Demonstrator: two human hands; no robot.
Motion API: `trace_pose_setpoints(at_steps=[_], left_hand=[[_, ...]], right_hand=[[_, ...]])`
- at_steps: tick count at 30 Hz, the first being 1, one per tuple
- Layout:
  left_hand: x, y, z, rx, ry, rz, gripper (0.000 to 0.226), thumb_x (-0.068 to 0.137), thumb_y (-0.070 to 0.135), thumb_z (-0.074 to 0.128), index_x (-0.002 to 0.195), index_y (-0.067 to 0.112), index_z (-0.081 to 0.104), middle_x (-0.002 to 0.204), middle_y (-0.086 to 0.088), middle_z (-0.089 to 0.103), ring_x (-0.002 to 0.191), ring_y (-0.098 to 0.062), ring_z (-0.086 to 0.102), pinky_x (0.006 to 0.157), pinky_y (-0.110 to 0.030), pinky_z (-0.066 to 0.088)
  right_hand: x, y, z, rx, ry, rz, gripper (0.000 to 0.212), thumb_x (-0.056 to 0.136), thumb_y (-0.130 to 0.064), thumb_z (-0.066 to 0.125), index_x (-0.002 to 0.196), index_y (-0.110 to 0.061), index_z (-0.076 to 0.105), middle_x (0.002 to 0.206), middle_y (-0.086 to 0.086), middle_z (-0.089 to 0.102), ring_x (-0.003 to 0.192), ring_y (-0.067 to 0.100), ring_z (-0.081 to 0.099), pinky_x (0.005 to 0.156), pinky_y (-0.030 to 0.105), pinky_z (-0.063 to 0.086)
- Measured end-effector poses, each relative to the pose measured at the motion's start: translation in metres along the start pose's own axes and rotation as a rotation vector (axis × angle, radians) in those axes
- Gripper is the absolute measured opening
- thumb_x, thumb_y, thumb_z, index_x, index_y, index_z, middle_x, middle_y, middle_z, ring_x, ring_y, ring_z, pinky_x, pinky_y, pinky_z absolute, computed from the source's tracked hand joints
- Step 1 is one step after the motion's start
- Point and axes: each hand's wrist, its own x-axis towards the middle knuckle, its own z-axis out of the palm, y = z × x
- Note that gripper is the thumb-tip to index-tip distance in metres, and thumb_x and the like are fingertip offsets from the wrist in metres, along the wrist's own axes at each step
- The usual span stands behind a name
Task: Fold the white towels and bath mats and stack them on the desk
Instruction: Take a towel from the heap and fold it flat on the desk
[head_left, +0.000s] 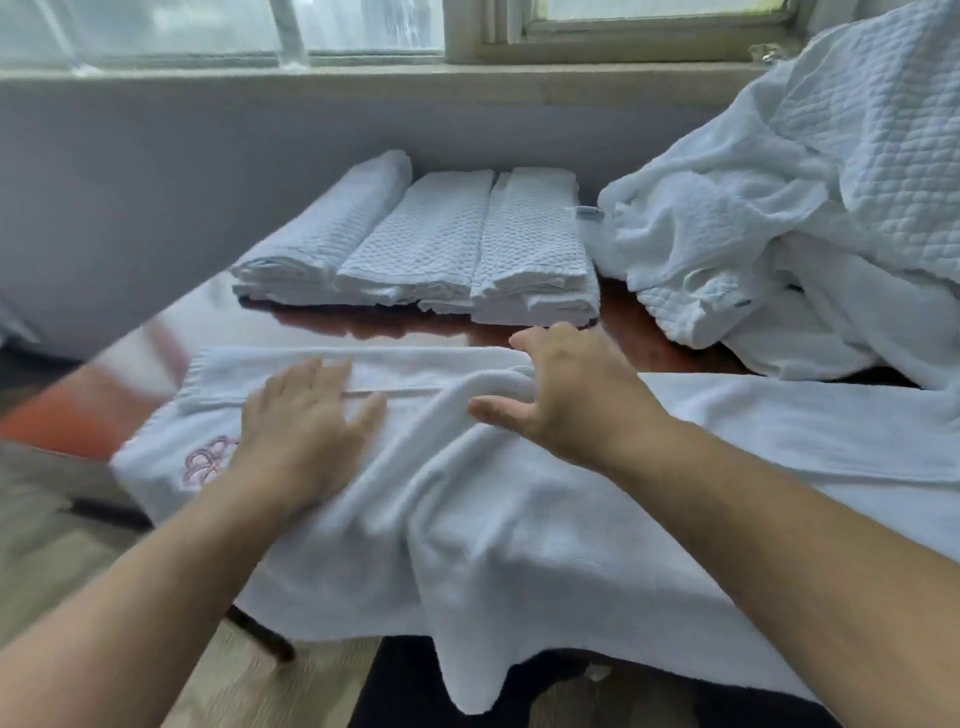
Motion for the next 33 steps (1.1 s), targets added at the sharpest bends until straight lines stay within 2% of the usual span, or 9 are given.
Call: trace_pose_setpoints(at_steps=[4, 8, 12, 15, 19, 23, 26, 29, 33], left_hand=[[0.022, -0.013, 0.007, -0.035, 0.016, 0.079, 0.073, 0.091, 0.067, 0.036, 0.153, 0.029, 0.034, 0.162, -0.003, 0.030, 0.148, -0.022, 0.024, 0.120, -0.040, 0.014], [0.055, -0.009, 0.002, -0.085, 0.035, 0.104, 0.077, 0.078, 0.063, 0.034, 0.148, 0.032, 0.042, 0.158, 0.000, 0.038, 0.144, -0.023, 0.031, 0.118, -0.039, 0.020], [0.083, -0.007, 0.001, -0.150, 0.076, 0.099, 0.059, 0.081, 0.044, 0.045, 0.139, 0.034, 0.055, 0.149, 0.005, 0.049, 0.138, -0.021, 0.037, 0.115, -0.039, 0.026], [0.093, -0.011, 0.001, -0.178, 0.170, 0.072, 0.037, 0.089, 0.028, 0.055, 0.123, 0.035, 0.066, 0.138, 0.006, 0.056, 0.132, -0.023, 0.042, 0.109, -0.040, 0.029], [0.089, -0.021, -0.008, -0.057, 0.414, 0.086, 0.023, 0.096, 0.027, 0.059, 0.110, 0.035, 0.075, 0.118, 0.000, 0.058, 0.116, -0.030, 0.048, 0.094, -0.041, 0.033], [0.071, -0.020, -0.019, -0.189, 0.612, 0.029, 0.024, 0.098, 0.023, 0.059, 0.116, 0.030, 0.074, 0.110, -0.006, 0.058, 0.089, -0.035, 0.063, 0.077, -0.042, 0.048], [0.066, -0.023, -0.018, -0.430, 0.552, -0.113, 0.028, 0.101, 0.029, 0.052, 0.121, 0.031, 0.071, 0.116, 0.002, 0.069, 0.103, -0.025, 0.066, 0.090, -0.037, 0.052], [0.062, -0.028, -0.017, -0.759, 0.481, -0.197, 0.024, 0.102, 0.027, 0.052, 0.117, 0.026, 0.072, 0.109, 0.003, 0.073, 0.101, -0.021, 0.070, 0.095, -0.037, 0.053], [0.052, -0.042, -0.021, -0.555, 0.626, -0.023, 0.022, 0.103, 0.019, 0.055, 0.116, 0.013, 0.072, 0.138, -0.010, 0.059, 0.134, -0.021, 0.050, 0.110, -0.024, 0.034]], right_hand=[[0.024, -0.015, 0.027, -0.050, -0.013, 0.185, 0.083, 0.079, -0.080, 0.057, 0.136, -0.021, 0.049, 0.129, 0.007, 0.050, 0.120, 0.030, 0.046, 0.098, 0.047, 0.042], [0.038, -0.010, 0.039, -0.026, 0.217, 0.074, 0.052, 0.088, -0.049, 0.067, 0.128, -0.018, 0.058, 0.116, 0.010, 0.060, 0.108, 0.033, 0.055, 0.090, 0.048, 0.045], [0.047, -0.006, 0.044, -0.005, 0.292, 0.058, 0.038, 0.085, -0.015, 0.065, 0.123, -0.013, 0.064, 0.107, 0.013, 0.063, 0.100, 0.037, 0.056, 0.086, 0.047, 0.046], [0.045, -0.001, 0.046, 0.073, 0.392, -0.010, 0.034, 0.080, -0.001, 0.067, 0.113, -0.009, 0.071, 0.098, 0.014, 0.065, 0.091, 0.038, 0.057, 0.081, 0.049, 0.049], [0.043, 0.004, 0.043, 0.162, 0.440, -0.134, 0.007, 0.083, -0.012, 0.080, 0.089, -0.011, 0.076, 0.085, 0.007, 0.069, 0.084, 0.034, 0.058, 0.077, 0.049, 0.051], [0.040, 0.002, 0.042, 0.074, 0.496, -0.156, 0.012, 0.078, -0.020, 0.084, 0.084, -0.014, 0.075, 0.089, 0.004, 0.064, 0.090, 0.033, 0.055, 0.075, 0.037, 0.035], [0.039, -0.002, 0.046, -0.024, 0.451, -0.167, 0.020, 0.072, -0.019, 0.086, 0.088, -0.014, 0.075, 0.096, 0.007, 0.061, 0.095, 0.036, 0.054, 0.077, 0.039, 0.030], [0.038, -0.002, 0.044, -0.056, 0.504, -0.213, 0.013, 0.076, -0.012, 0.084, 0.086, -0.010, 0.075, 0.096, 0.009, 0.062, 0.094, 0.037, 0.054, 0.076, 0.040, 0.031], [0.033, -0.004, 0.038, 0.001, 0.614, -0.377, 0.004, 0.085, -0.013, 0.070, 0.087, -0.010, 0.068, 0.095, 0.007, 0.062, 0.092, 0.034, 0.052, 0.077, 0.042, 0.035]])
